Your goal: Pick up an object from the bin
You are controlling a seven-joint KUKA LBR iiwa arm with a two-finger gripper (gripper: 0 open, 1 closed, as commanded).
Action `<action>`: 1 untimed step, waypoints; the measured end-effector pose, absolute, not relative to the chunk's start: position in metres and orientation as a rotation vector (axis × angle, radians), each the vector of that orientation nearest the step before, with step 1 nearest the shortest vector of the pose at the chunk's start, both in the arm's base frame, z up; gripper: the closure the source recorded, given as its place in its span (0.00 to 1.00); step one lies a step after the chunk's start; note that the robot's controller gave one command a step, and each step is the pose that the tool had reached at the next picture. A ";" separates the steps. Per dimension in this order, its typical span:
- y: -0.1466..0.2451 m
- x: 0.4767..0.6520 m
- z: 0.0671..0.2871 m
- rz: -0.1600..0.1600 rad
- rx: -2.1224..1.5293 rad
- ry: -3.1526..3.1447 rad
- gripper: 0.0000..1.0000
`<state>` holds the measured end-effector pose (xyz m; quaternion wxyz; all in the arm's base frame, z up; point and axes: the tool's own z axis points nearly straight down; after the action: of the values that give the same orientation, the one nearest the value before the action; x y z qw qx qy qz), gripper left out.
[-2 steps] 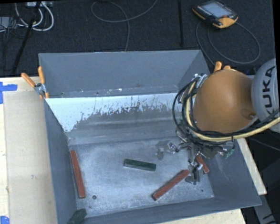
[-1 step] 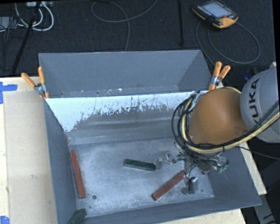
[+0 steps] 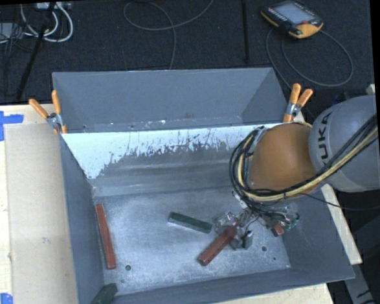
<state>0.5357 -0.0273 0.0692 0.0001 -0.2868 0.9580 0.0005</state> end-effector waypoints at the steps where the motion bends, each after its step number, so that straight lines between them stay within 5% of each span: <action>1: -0.027 0.536 0.069 0.002 -0.901 3.009 1.00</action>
Offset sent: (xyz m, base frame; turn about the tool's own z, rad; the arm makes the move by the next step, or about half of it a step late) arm 0.0373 -0.0017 0.0059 -0.3085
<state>0.5357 -0.0273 0.0692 0.0001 -0.2869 0.9580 0.0005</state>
